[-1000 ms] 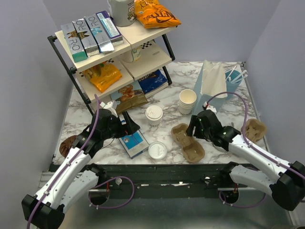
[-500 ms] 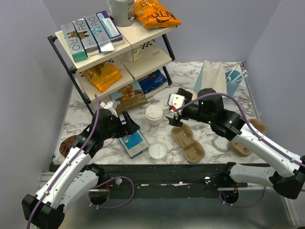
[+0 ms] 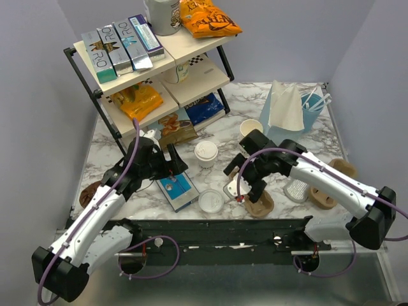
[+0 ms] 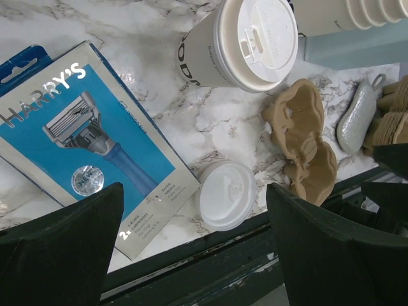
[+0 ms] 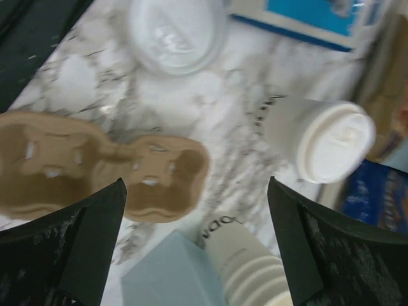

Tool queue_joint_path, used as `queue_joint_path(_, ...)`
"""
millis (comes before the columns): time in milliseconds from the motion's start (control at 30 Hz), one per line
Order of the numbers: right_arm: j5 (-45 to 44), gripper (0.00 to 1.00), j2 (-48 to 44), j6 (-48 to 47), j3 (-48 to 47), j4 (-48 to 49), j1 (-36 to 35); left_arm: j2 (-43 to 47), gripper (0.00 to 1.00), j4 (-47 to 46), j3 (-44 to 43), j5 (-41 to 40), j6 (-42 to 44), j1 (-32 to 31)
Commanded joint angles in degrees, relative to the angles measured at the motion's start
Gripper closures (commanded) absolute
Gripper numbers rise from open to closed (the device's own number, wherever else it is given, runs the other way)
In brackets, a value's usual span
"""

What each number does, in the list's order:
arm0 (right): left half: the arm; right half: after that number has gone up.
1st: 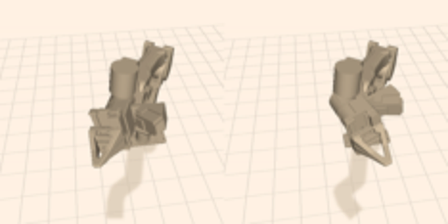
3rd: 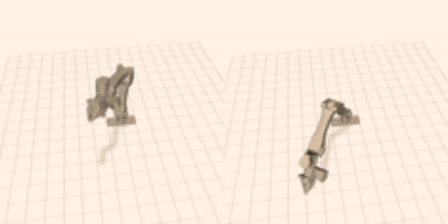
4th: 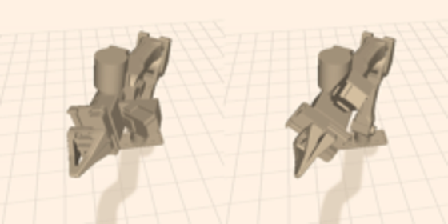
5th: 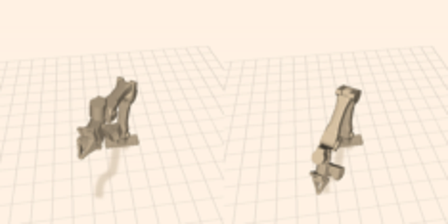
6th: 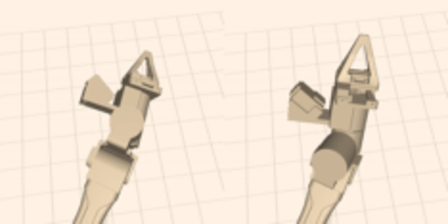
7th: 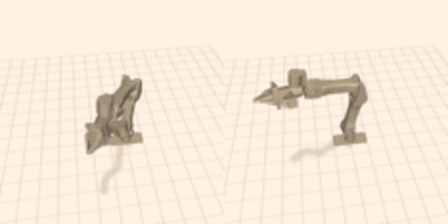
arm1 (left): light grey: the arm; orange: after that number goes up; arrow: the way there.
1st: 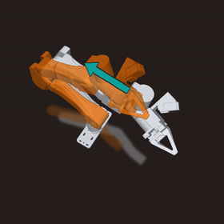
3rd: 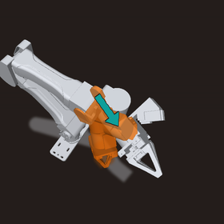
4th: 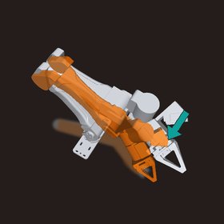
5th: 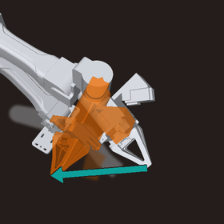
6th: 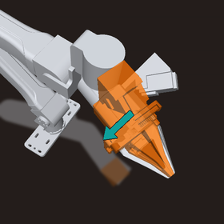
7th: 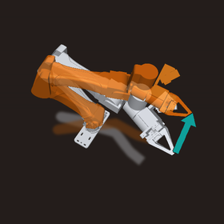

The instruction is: Pack the takeout coffee

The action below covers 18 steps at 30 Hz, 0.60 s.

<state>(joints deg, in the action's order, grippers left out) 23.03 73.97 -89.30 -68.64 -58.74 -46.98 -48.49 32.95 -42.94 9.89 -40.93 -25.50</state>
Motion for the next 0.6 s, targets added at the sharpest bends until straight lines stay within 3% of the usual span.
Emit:
queue_joint_path(0,-5.78,0.00,2.66,-8.17,6.05,-8.85,1.19,-3.97,0.01,2.91,-2.94,-2.68,1.99,0.27)
queue_joint_path(167,-4.67,0.00,3.54,-7.13,11.59,-0.79,6.80,-6.70,0.01,0.72,-4.43,-2.68,1.55,0.27)
queue_joint_path(433,-0.88,0.06,5.65,-3.43,17.13,7.32,7.34,-10.40,0.01,2.12,-9.26,-4.79,5.50,0.36)
queue_joint_path(567,-3.33,0.08,6.01,-2.20,19.59,12.04,7.34,-10.57,0.01,2.03,-10.23,-4.97,6.03,0.36)
